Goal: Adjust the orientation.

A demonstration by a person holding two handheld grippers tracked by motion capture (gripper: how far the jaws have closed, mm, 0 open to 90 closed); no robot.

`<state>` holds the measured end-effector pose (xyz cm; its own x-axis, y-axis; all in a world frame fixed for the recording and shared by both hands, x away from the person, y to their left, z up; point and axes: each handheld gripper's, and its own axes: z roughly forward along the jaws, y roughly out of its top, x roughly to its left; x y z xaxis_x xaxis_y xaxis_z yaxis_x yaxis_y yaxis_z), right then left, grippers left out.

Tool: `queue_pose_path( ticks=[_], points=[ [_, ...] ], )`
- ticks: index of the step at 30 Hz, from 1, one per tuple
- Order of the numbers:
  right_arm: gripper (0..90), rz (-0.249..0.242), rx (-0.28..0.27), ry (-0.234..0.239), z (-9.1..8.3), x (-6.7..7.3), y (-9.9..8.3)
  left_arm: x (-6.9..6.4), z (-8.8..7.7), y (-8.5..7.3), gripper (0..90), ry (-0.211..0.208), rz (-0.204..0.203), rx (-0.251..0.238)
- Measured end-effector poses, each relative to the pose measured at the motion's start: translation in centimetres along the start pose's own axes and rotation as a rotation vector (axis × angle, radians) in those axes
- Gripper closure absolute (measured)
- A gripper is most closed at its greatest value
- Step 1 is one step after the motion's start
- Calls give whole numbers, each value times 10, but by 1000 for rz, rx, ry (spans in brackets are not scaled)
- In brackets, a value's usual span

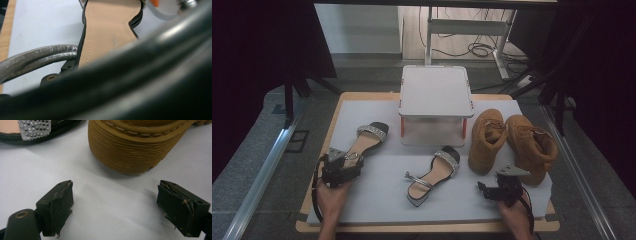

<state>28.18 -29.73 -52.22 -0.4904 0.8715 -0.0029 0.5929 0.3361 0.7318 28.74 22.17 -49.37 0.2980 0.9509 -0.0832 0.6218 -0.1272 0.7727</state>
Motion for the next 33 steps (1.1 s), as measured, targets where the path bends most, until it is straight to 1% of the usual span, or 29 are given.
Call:
queue_pose_path(
  ticks=[12,15,18,20,22,23,24,25,29,33],
  points=[
    [139,-2,0,0,0,0,0,-27,-19,-4,387,-53,58,-7],
    [139,-1,0,1,0,0,0,-31,-21,-5,388,-65,65,-9],
    [139,-1,-1,0,0,0,0,-39,-23,-5,388,-82,82,-11],
    [139,-1,-1,0,0,0,0,-41,-22,-5,388,-87,82,-12],
    [139,-2,0,0,0,0,0,-46,-19,-2,388,-104,87,-11],
    [139,-1,-1,1,0,0,0,-46,-19,-2,388,-104,87,-11],
    [139,-1,-1,1,0,0,0,-51,-16,0,388,-114,98,-9],
    [139,-1,-1,1,0,0,0,-51,-16,0,387,-114,98,-9],
    [139,-1,-1,0,0,0,0,-61,-8,4,388,-134,119,-6],
    [139,-1,-1,1,0,0,0,-67,-1,10,387,-142,133,-3]
  ],
)
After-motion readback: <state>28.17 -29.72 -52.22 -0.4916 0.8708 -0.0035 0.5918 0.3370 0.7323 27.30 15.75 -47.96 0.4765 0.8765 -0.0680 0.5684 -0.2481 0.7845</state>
